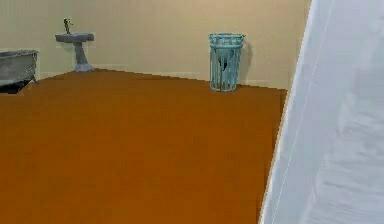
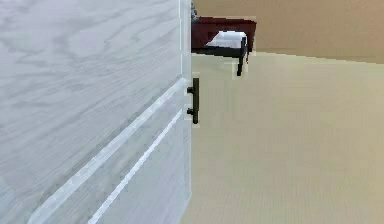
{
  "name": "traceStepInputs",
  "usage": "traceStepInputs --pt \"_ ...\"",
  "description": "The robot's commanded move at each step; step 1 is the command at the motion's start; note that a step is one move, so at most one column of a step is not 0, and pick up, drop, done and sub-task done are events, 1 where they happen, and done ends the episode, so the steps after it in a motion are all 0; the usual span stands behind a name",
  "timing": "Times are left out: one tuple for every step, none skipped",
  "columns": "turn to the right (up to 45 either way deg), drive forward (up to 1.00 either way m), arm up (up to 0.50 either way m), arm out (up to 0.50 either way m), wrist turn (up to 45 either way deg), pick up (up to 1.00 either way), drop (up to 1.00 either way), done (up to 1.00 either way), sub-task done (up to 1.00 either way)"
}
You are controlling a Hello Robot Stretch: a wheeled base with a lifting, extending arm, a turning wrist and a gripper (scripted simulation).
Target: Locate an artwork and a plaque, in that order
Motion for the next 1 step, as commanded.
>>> traceStepInputs --pt "0.0 1.0 0.0 0.0 0.0 0.0 0.0 0.0 0.0"
